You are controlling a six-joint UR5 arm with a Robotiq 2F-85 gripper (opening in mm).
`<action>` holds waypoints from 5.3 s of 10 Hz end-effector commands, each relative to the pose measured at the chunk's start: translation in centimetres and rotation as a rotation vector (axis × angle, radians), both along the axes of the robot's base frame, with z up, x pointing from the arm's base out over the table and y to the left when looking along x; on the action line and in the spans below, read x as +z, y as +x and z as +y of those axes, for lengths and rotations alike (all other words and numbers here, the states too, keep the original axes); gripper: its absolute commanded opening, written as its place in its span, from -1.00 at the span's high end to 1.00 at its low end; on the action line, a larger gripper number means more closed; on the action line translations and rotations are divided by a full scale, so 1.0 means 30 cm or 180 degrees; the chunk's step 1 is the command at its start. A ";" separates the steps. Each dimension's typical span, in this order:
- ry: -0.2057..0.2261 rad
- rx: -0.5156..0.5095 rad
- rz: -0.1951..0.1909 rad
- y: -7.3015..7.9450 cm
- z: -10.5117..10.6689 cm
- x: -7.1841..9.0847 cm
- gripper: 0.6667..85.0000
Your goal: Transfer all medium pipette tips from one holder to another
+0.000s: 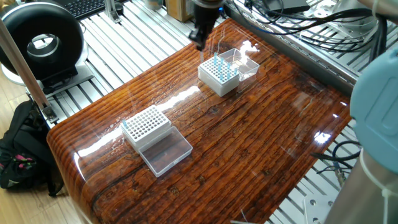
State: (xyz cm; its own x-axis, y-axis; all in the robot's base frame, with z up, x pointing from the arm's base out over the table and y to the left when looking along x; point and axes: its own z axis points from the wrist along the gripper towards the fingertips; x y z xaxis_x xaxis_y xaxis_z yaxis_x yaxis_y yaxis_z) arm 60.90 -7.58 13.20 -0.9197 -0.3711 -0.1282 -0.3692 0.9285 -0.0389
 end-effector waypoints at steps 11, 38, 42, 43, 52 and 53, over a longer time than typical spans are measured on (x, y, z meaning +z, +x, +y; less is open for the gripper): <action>0.0034 -0.0081 -0.0006 -0.024 0.015 -0.047 0.99; 0.0304 -0.0772 0.0232 0.027 0.546 -0.027 0.49; 0.0279 -0.1149 0.0184 -0.022 0.693 -0.070 0.63; 0.0243 -0.1189 0.0052 0.011 0.676 -0.067 0.67; 0.0280 -0.0463 0.0177 -0.008 0.832 -0.069 0.72; 0.0328 -0.0574 0.0170 0.006 0.909 -0.059 0.68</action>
State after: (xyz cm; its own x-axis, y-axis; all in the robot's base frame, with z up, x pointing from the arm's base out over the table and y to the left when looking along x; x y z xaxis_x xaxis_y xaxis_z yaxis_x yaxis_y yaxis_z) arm 60.44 15.25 10.99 -0.9692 -0.2278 -0.0939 -0.2316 0.9723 0.0315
